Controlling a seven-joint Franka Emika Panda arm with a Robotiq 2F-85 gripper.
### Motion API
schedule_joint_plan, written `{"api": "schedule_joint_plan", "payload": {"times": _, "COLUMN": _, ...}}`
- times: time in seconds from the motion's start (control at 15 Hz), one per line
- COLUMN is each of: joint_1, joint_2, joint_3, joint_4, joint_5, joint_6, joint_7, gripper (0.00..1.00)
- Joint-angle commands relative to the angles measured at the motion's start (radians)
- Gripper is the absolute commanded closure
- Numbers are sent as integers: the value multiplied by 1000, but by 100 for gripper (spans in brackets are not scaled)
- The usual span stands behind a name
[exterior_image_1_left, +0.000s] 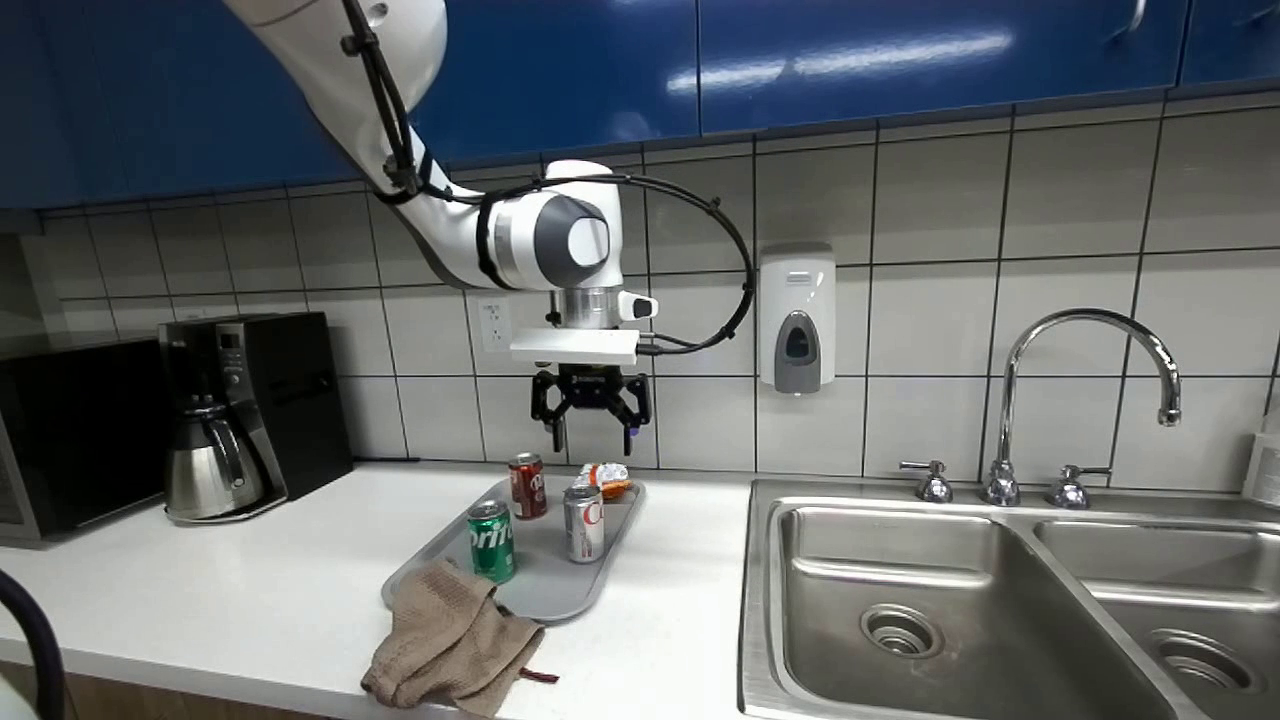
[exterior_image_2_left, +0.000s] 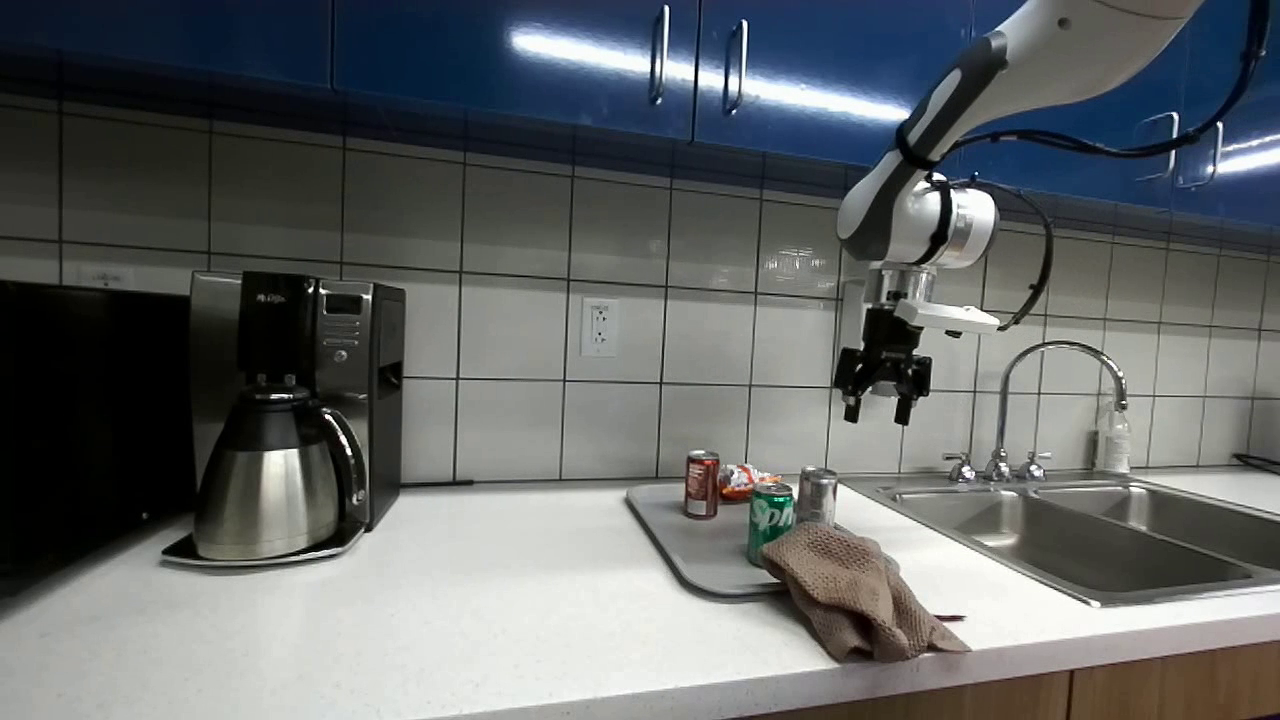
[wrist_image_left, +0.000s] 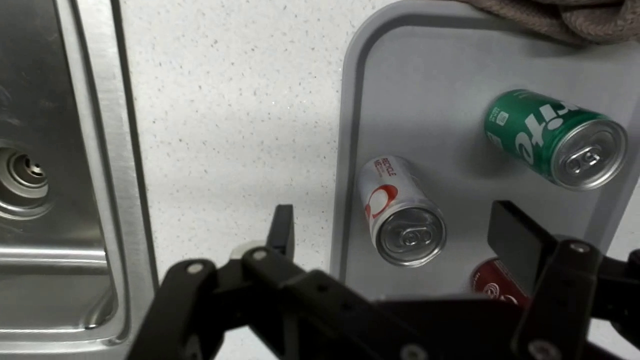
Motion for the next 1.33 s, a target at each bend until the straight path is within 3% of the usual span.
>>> {"api": "schedule_joint_plan", "payload": {"times": 0.0, "joint_1": -5, "joint_2": 58, "joint_3": 30, "joint_4": 84, "joint_5": 10, "joint_6": -15, "joint_7": -2, "gripper": 0}}
{"api": "schedule_joint_plan", "payload": {"times": 0.87, "joint_1": 6, "joint_2": 227, "joint_3": 77, "joint_4": 249, "joint_5": -24, "joint_6": -34, "joint_7": 29, "gripper": 0}}
{"api": "schedule_joint_plan", "payload": {"times": 1.27, "joint_1": -3, "joint_2": 217, "joint_3": 82, "joint_4": 210, "joint_5": -12, "joint_6": -4, "joint_7": 10, "gripper": 0}}
